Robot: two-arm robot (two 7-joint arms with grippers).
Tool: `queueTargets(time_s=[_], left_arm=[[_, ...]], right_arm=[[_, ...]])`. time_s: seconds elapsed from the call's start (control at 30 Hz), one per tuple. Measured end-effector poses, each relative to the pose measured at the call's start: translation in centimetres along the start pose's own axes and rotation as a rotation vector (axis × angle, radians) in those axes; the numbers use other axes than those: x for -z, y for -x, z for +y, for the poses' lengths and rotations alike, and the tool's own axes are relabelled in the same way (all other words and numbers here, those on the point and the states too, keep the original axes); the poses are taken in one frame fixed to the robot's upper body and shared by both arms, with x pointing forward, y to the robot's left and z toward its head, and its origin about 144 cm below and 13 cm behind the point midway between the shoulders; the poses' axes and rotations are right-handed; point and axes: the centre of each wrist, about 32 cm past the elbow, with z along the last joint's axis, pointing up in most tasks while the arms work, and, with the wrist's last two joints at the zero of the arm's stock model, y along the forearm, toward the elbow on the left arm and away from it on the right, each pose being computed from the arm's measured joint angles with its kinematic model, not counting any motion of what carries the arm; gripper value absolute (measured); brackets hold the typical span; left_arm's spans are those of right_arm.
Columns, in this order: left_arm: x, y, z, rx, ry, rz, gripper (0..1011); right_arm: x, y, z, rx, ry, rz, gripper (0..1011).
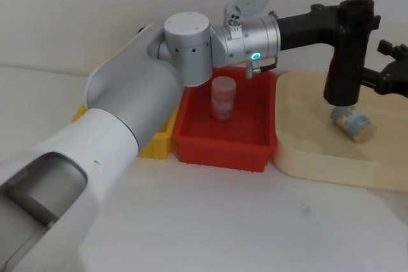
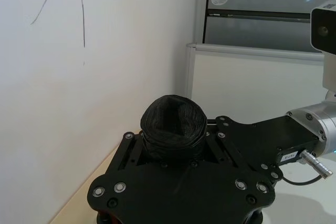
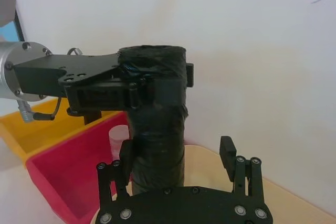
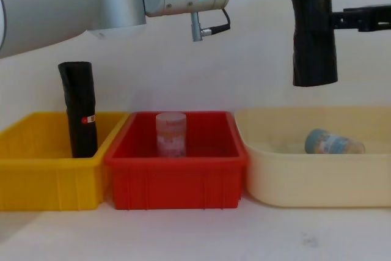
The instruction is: Pick up the garbage bag with the one hand and transfer it to the other hand.
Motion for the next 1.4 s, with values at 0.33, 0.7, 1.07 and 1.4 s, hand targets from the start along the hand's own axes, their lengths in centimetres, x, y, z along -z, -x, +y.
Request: queueTargets(time_s=[0.33, 0.7, 1.07, 1.4], left_arm=[[0.0, 0.0, 0.0, 0.0, 0.0, 0.0, 348], [0.0, 0.0, 0.0, 0.0, 0.0, 0.0, 348], [0.0, 0.0, 0.0, 0.0, 0.0, 0.0, 348], [0.0, 0.0, 0.0, 0.0, 0.0, 0.0, 348]], right_arm=[[-0.4, 0.0, 0.7, -0.027, 0.005, 0.008, 1000], [-0.6, 0.2, 1.7, -0.056, 0.014, 0.014, 1000], [-0.5, 0.6, 2.9, -0.072, 0.028, 0.01, 1000], [-0.3, 0.8, 3.4, -0.077, 0.037, 0.006, 895]])
